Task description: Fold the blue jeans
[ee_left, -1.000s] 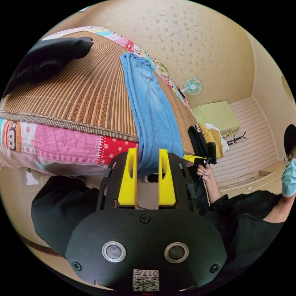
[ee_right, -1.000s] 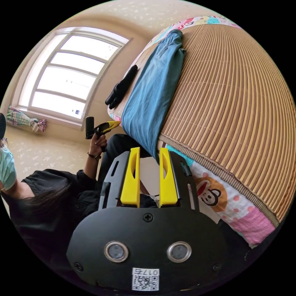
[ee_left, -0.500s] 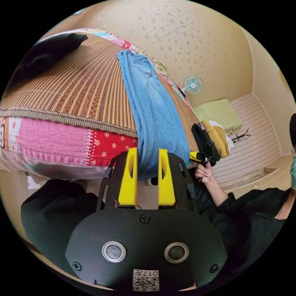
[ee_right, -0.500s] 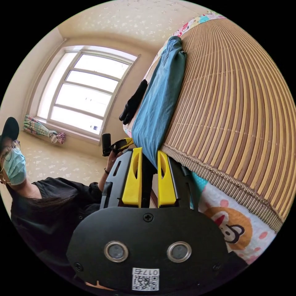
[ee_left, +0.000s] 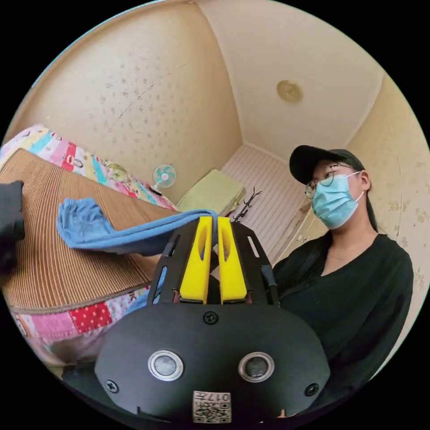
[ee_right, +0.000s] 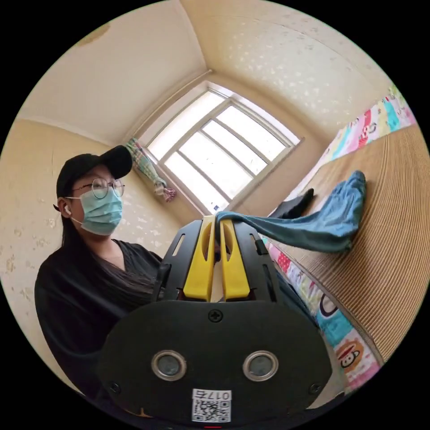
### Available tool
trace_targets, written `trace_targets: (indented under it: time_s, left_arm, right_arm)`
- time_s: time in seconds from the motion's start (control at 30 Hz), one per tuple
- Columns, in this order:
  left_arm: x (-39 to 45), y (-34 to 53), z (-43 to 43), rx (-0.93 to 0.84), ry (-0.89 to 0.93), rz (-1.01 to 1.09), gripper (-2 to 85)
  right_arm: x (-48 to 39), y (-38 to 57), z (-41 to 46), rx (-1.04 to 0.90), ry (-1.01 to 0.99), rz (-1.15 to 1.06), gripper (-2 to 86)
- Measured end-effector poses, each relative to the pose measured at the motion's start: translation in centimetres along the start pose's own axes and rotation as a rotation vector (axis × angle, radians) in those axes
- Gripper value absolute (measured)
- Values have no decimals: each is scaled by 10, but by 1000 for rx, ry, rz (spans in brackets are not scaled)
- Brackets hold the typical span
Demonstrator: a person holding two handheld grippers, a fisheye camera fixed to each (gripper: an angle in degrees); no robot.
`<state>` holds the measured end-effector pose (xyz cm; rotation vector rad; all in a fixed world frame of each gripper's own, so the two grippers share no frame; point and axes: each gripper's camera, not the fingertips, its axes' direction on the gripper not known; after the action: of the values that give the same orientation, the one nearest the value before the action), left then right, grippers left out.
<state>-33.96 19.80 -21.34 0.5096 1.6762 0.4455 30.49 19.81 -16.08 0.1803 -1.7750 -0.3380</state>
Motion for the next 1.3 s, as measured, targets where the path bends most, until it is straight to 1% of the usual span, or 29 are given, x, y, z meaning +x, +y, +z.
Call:
trace_targets:
  time_s: [0.03, 0.07, 0.13, 0.2, 0.3, 0.37, 0.47, 0.5, 0.53, 0.57, 0.6, 0.63, 0.7, 0.73, 0.77, 0.8, 0.83, 0.87, 0.9, 0.93, 0.97, 1.03, 1.07, 1.13, 1.17, 1.23, 1.3]
  left_arm:
    - [26, -27, 1, 46, -1, 61, 2]
    - [38, -40, 1, 72, 6, 85, 2]
    - [70, -89, 4, 164, 95, 158, 2]
    - [80, -125, 14, 178, 136, 164, 2]
    - [73, -169, 37, 177, 109, 92, 1]
    - [51, -189, 56, 146, 74, 49, 1]
    - [-10, -211, 92, 84, 50, -83, 1]
    - [-34, -221, 109, 40, 7, -106, 2]
    - [-52, -232, 127, 0, -76, -89, 3]
    - [-60, -237, 135, -20, -116, -83, 3]
    - [-79, -248, 150, -50, -158, -83, 3]
    - [-98, -259, 163, -68, -160, -98, 4]
    - [-125, -271, 180, -105, -189, -134, 5]
    - [-144, -272, 189, -141, -239, -163, 7]
    - [-153, -270, 194, -164, -263, -179, 7]
    - [-171, -260, 203, -229, -313, -203, 9]
    - [-188, -242, 215, -321, -368, -221, 12]
    - [-195, -229, 220, -361, -387, -223, 13]
    - [-207, -198, 231, -438, -406, -225, 17]
    - [-217, -161, 240, -518, -403, -244, 21]
    - [-220, -140, 243, -549, -394, -256, 23]
    - [-221, -54, 240, -614, -320, -364, 31]
    - [-219, -32, 236, -614, -303, -415, 33]
    - [-204, 38, 216, -624, -227, -582, 44]
    - [-201, 49, 209, -616, -222, -615, 49]
    - [-192, 71, 173, -503, -256, -731, 72]
    - [-193, 66, 152, -405, -311, -759, 87]
  right_arm:
    - [-39, -24, 2, 1, 14, -110, 15]
    - [-57, -35, 3, 2, 19, -157, 15]
    - [-121, -76, 3, 47, 36, -309, 14]
    - [-157, -104, 5, 72, 73, -381, 14]
    - [-184, -143, 11, 84, 166, -397, 14]
    - [-180, -162, 13, 91, 249, -348, 14]
    - [-143, -191, 11, 120, 366, -255, 13]
    - [-121, -207, 11, 114, 419, -211, 13]
    - [-97, -228, 13, 73, 493, -158, 13]
    - [-84, -238, 14, 55, 537, -125, 12]
    - [-57, -257, 18, 26, 635, -67, 12]
    - [-32, -272, 22, 20, 707, -26, 12]
    - [0, -285, 27, 41, 761, -27, 12]
    - [18, -285, 30, 60, 776, -38, 12]
    - [27, -283, 32, 68, 777, -34, 13]
    - [46, -274, 34, 62, 769, -4, 13]
    - [66, -260, 39, 13, 794, 55, 14]
    - [75, -250, 43, -22, 819, 81, 14]
    - [92, -224, 51, -101, 873, 127, 15]
    - [106, -190, 59, -178, 916, 164, 16]
    - [111, -169, 62, -213, 934, 183, 17]
    - [121, -80, 70, -303, 945, 277, 20]
    - [121, -58, 70, -314, 936, 319, 21]
    - [110, 22, 70, -387, 890, 462, 29]
    - [105, 36, 68, -396, 894, 490, 31]
    - [82, 67, 55, -381, 919, 577, 43]
    - [68, 65, 41, -320, 908, 596, 63]
